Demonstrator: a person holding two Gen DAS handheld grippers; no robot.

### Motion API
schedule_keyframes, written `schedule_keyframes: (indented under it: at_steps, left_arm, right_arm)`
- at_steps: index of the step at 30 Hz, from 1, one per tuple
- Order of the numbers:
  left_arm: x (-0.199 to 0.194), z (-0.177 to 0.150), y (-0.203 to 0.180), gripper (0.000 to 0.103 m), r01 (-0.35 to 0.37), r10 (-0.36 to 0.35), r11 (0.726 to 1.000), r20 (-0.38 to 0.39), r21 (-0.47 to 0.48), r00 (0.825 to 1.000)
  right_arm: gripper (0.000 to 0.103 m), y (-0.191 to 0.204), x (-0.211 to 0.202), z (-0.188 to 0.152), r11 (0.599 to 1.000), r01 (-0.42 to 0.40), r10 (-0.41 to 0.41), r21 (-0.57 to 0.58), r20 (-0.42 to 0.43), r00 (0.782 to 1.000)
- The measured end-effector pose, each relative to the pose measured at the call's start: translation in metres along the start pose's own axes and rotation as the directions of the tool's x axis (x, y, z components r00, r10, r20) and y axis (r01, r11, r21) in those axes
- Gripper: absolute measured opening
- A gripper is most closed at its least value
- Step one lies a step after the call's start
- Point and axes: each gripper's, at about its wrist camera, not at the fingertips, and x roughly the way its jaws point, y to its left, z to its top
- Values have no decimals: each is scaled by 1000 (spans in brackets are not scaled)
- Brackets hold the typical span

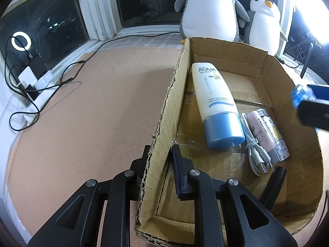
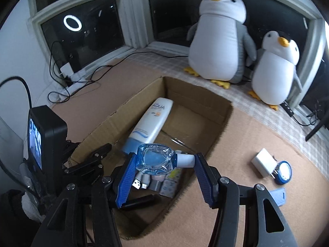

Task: Organize rigid objects
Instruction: 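Carry the lens case into the box and open the right gripper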

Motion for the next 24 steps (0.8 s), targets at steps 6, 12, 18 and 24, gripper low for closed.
schedule_keyframes:
  at_steps: [6, 12, 18, 24]
  left_arm:
    - [0, 0, 0, 18, 2, -2, 1000, 0, -4, 1000]
    - [0, -1, 0, 18, 2, -2, 1000, 0, -4, 1000]
    - [0, 0, 0, 18, 2, -2, 1000, 0, -4, 1000]
    - [0, 0, 0, 18, 2, -2, 1000, 0, -4, 1000]
  right_arm:
    - [52, 9, 18, -1, 1000, 13, -14, -9, -34, 999]
    - [53, 8, 24, 0, 1000, 25, -25, 9, -32, 999]
    - [66, 4, 18, 3, 999, 22, -22, 32, -6, 1000]
    - [66, 0, 13, 3, 999, 25, -25, 48, 0, 1000]
